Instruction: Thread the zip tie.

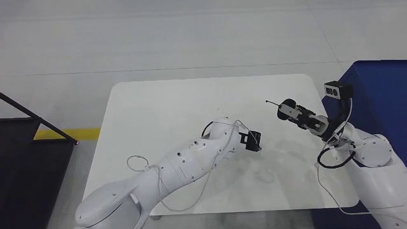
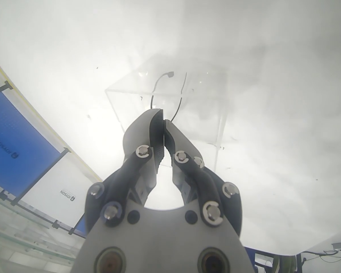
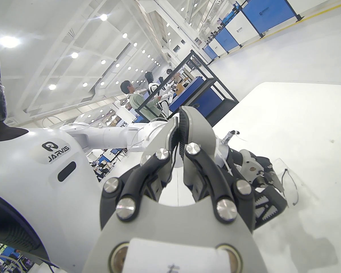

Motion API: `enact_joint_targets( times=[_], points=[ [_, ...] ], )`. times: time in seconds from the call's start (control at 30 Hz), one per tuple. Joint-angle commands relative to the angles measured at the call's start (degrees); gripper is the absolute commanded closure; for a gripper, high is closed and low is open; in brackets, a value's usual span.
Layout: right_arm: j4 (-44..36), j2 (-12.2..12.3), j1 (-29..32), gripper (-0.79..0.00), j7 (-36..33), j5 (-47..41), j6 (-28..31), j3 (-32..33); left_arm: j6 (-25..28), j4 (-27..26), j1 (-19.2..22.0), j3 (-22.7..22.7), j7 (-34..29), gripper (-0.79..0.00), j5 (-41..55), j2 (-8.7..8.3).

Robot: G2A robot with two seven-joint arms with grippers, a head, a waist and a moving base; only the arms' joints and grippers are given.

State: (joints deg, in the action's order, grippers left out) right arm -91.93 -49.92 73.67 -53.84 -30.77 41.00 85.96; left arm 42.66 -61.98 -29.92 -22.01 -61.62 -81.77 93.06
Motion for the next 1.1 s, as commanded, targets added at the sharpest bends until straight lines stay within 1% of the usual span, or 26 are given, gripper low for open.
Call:
enact_joint_targets(
  times=[0.0,0.07,0.1,0.13,0.17,0.3,0.43,0.7,0.83,0.97,1.07],
  points=[
    [0.0,0.0,0.0,0.000,0.0,0.0,0.0,0.0,0.2,0.4,0.0,-0.2,0.4,-0.037,0.1,0.14],
    [0.0,0.0,0.0,0.000,0.0,0.0,0.0,0.0,0.0,0.8,0.1,-0.2,1.3,-0.099,-0.5,0.32],
    [0.0,0.0,0.0,0.000,0.0,0.0,0.0,0.0,-0.2,1.0,0.0,-0.1,1.8,-0.169,-1.0,0.43],
    [0.0,0.0,0.0,0.000,0.0,0.0,0.0,0.0,-0.5,1.3,0.0,0.1,2.6,-0.197,-1.6,0.55],
    [0.0,0.0,0.0,0.000,0.0,0.0,0.0,0.0,-0.9,1.6,0.0,0.1,3.3,-0.200,-2.2,0.66],
    [0.0,0.0,0.0,0.000,0.0,0.0,0.0,0.0,-2.2,3.1,0.0,0.2,6.5,-0.175,-4.1,1.11],
    [0.0,0.0,0.0,0.000,0.0,0.0,0.0,0.0,-1.8,5.8,0.4,0.6,7.5,-0.160,-4.5,2.00],
    [0.0,0.0,0.0,0.000,0.0,0.0,0.0,0.0,-1.0,10.3,1.6,0.9,10.8,-0.154,-4.7,3.85],
    [0.0,0.0,0.0,0.000,0.0,0.0,0.0,0.0,0.0,12.2,2.0,0.9,12.4,-0.135,-4.6,4.57],
    [0.0,0.0,0.0,0.000,0.0,0.0,0.0,0.0,0.8,14.0,2.5,0.9,13.5,-0.148,-4.6,5.25],
    [0.0,0.0,0.0,0.000,0.0,0.0,0.0,0.0,1.1,14.8,2.7,0.9,13.9,-0.126,-4.7,5.74]
  ],
)
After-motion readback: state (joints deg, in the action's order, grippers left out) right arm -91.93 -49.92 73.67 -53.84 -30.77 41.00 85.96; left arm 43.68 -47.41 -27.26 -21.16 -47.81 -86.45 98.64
